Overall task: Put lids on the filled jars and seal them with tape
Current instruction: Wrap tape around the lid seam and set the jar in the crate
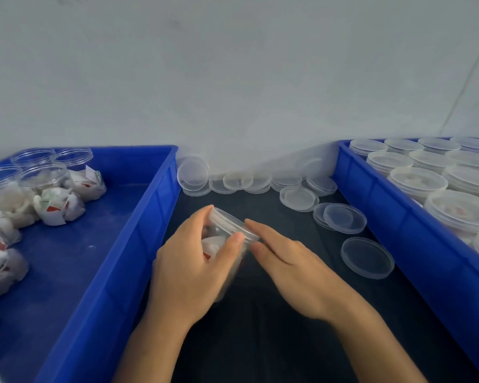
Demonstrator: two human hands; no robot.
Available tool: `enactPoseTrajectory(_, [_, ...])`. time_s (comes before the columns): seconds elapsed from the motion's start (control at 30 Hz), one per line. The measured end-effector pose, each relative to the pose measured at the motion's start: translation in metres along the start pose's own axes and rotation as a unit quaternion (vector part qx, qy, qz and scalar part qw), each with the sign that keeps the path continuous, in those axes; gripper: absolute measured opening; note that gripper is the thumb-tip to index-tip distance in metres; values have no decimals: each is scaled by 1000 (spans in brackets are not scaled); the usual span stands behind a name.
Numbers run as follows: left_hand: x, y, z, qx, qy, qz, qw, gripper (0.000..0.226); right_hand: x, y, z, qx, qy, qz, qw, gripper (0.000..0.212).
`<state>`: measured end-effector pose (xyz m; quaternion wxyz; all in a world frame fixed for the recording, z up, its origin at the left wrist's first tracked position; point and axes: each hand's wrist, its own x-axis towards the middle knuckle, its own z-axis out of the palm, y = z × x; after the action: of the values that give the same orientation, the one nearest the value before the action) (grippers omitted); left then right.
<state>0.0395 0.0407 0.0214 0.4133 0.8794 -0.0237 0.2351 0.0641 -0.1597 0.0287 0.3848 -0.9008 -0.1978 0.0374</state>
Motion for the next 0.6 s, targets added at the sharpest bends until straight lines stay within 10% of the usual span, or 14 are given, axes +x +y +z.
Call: enactPoseTrajectory(0.6, [8, -6, 2, -56, -15, -92, 994, 60, 5, -2, 2, -42, 55, -47, 997, 34])
